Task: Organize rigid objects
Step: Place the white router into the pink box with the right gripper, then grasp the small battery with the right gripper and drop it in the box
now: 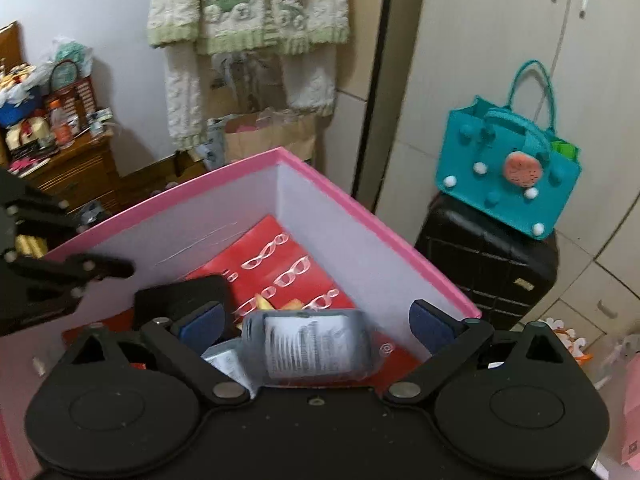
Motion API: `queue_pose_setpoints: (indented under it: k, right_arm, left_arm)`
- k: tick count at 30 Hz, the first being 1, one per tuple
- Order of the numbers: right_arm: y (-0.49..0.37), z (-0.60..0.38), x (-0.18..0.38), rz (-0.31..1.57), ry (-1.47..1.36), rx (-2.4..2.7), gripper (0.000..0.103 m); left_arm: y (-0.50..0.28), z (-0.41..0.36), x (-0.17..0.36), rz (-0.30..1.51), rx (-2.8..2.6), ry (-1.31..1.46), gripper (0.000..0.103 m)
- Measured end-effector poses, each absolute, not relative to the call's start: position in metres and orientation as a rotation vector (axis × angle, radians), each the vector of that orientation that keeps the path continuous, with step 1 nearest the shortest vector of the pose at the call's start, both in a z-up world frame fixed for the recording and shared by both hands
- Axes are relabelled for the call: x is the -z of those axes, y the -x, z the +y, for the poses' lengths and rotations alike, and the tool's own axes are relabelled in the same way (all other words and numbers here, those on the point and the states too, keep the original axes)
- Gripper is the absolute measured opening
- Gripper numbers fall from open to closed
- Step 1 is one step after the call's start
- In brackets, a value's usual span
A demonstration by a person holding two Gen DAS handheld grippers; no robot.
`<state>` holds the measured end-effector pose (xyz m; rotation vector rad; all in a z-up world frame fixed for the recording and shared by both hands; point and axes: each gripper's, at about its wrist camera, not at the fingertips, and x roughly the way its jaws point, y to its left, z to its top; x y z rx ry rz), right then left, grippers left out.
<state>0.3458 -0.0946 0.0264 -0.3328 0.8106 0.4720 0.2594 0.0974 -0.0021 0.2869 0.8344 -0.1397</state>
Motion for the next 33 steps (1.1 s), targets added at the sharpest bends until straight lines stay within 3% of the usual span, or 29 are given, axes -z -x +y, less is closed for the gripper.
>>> queue_pose_setpoints:
  k: [14,19,21,26,28,29,30,33]
  right_arm:
    - [-0.257,-0.163,-0.056,0.641,0.072,-0.393,0.096]
    - [-0.228,-0.185,-0.048,0.719,0.084,-0.306,0.075]
    - [-0.218,-0.191,-0.041,0.772,0.082,-0.286,0.060]
    - [-0.196,-0.199,-0.016,0.878,0.038,-0.300,0.042]
    - [-0.186,-0.196,-0.008,0.890,0.048,-0.311,0.030]
    - [-0.181,-0.195,-0.005,0.892,0.047,-0.319,0.014]
    - [-0.177,-0.193,-0.002,0.897,0.047,-0.325,0.008]
    - [-0.162,-0.181,0.002,0.869,0.121,-0.307,0.008]
  left_arm:
    - [-0.259,0.096,0.003,0.834,0.136,-0.295,0.007]
    - [-0.258,0.096,0.002,0.832,0.136,-0.297,0.007]
    - [-0.258,0.096,0.002,0.833,0.135,-0.299,0.007]
    - [-0.258,0.096,0.002,0.832,0.136,-0.295,0.007]
    - [-0.258,0.096,0.001,0.827,0.137,-0.292,0.007]
    - [-0.258,0.095,0.001,0.825,0.136,-0.292,0.007]
    - [-0.258,0.096,0.001,0.825,0.135,-0.291,0.007]
    - [-0.259,0.096,0.001,0.825,0.132,-0.294,0.007]
